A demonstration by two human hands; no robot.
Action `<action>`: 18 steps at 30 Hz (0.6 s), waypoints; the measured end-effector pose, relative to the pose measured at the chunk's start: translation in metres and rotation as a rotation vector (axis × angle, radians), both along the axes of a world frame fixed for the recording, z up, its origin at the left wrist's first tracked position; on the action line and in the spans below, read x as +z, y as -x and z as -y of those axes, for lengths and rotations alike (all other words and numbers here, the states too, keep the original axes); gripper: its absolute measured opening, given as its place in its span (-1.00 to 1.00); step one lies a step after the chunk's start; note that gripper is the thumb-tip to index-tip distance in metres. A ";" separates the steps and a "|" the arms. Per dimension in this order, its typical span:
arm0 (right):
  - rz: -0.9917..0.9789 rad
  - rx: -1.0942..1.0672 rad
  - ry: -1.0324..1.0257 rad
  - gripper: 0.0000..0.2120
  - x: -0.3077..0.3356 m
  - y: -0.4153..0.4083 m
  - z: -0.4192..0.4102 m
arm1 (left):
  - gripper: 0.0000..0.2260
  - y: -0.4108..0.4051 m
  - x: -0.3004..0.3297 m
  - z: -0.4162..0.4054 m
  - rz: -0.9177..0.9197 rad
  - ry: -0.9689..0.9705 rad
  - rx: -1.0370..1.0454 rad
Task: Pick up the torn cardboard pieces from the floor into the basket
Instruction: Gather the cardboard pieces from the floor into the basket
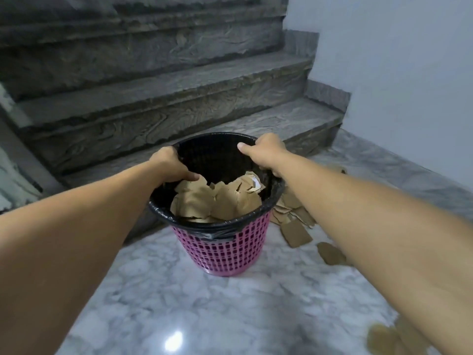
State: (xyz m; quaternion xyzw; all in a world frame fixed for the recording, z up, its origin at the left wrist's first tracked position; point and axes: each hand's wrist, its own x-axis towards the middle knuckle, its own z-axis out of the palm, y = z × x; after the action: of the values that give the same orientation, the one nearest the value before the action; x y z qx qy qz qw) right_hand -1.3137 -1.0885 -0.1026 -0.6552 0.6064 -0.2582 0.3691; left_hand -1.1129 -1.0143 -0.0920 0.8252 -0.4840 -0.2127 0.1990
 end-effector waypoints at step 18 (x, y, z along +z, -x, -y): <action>0.006 -0.107 -0.353 -0.84 -0.014 0.265 -0.048 | -0.66 0.245 0.020 0.016 -0.091 -0.070 -0.551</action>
State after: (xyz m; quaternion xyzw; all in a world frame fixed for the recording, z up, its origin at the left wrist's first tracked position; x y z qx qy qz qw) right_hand -1.5789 -1.0405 -0.1161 -0.5463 0.6753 -0.1688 0.4658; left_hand -1.3574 -1.0303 -0.0723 0.6585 -0.6729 -0.3123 0.1269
